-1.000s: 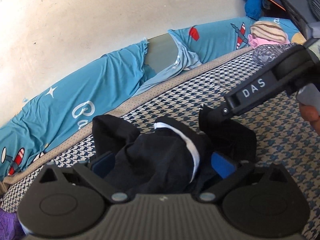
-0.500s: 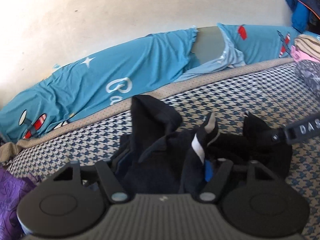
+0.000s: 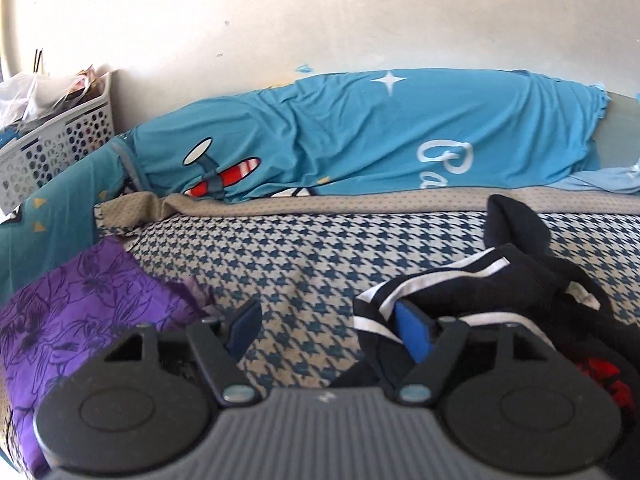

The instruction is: Fold clothes

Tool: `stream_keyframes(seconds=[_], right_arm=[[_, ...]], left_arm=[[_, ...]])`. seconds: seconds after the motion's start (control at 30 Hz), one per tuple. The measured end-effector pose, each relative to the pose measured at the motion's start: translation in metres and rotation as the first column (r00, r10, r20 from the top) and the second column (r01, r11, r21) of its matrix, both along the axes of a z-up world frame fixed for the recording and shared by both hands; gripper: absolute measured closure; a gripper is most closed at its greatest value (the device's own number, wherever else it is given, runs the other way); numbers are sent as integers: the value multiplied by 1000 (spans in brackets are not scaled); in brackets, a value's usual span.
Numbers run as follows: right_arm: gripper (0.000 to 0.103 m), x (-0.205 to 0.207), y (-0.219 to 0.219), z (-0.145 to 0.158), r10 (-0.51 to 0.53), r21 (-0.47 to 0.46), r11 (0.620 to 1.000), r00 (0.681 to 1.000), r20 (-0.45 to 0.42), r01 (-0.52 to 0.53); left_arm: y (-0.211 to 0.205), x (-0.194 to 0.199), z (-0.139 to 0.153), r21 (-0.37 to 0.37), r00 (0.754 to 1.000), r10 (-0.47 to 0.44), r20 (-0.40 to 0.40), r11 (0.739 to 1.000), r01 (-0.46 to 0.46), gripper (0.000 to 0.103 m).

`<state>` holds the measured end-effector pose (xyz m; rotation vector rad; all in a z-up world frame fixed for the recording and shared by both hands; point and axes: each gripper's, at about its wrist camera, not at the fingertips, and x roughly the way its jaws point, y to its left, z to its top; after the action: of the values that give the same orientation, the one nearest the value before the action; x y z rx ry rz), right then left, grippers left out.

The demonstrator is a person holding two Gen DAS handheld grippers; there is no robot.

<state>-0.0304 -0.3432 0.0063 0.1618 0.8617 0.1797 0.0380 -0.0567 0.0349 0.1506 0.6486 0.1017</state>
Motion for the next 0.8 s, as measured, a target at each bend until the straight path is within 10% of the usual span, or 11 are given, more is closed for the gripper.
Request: stream_keyframes(seconds=[0.37, 0.8], right_arm=[[82, -14, 36, -7, 254, -12, 967, 966, -47, -254], [55, -29, 18, 30, 276, 105, 953, 958, 77, -283]], left_arm=[[22, 7, -8, -61, 992, 101, -69, 993, -105, 19], [21, 8, -14, -84, 991, 89, -104, 992, -98, 15]])
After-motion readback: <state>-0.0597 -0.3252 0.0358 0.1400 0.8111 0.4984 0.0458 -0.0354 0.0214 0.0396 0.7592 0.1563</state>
